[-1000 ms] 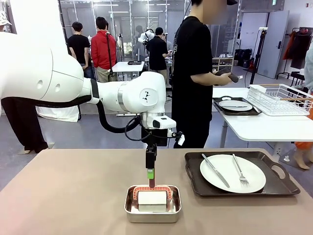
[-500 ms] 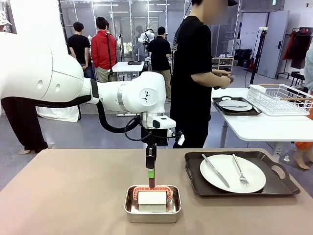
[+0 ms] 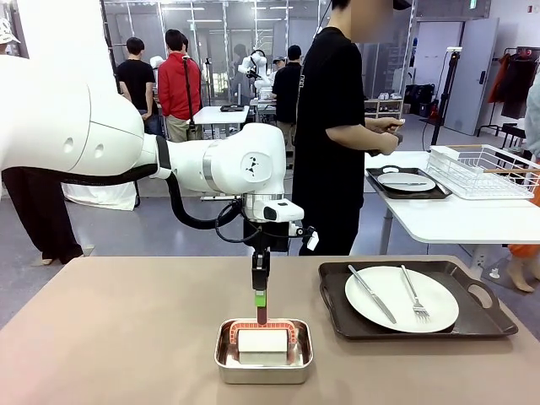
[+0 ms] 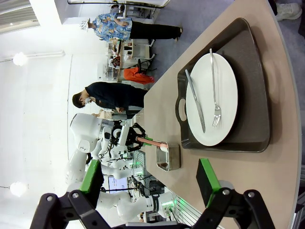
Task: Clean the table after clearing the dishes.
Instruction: When the left (or right) Handle tray is removed, use the left hand (or right hand) to clean the left (or right) side of the table with the Lint Roller.
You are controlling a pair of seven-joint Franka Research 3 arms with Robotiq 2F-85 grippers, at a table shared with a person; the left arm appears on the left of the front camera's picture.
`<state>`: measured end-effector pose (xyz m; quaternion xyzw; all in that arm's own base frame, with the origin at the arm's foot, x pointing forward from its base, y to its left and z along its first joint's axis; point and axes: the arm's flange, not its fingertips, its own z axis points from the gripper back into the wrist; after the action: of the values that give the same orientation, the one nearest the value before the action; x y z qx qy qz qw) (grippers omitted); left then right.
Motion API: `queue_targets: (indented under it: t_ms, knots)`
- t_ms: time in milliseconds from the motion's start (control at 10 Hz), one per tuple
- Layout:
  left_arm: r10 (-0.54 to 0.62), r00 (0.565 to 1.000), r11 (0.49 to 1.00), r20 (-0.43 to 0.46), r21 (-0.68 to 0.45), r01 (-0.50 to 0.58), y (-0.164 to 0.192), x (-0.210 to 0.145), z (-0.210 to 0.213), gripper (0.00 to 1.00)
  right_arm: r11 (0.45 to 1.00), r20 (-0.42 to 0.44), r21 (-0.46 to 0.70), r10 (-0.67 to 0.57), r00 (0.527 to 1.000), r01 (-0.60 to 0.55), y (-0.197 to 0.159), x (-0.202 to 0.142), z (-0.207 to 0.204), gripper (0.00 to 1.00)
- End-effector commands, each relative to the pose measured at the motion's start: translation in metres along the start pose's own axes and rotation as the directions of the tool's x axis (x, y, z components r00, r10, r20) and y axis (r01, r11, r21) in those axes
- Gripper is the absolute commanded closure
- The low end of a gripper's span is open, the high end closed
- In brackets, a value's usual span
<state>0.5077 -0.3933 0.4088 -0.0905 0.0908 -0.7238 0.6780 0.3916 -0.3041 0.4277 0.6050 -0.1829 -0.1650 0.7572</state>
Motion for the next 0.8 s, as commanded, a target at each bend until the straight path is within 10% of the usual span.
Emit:
queue_targets:
  t_ms: [0, 700]
  knots:
    - [0.012, 1.000, 1.000, 0.016, 0.001, -0.012, -0.009, -0.006, 0.006, 0.99, 1.000, 0.002, 0.000, 0.003, 1.000, -0.003, 0.003, -0.001, 0.001, 0.00]
    - [0.129, 0.989, 0.989, 0.066, 0.064, -0.133, -0.064, -0.034, 0.102, 1.00, 1.000, 0.002, 0.000, 0.003, 1.000, -0.003, 0.003, -0.001, 0.001, 0.00]
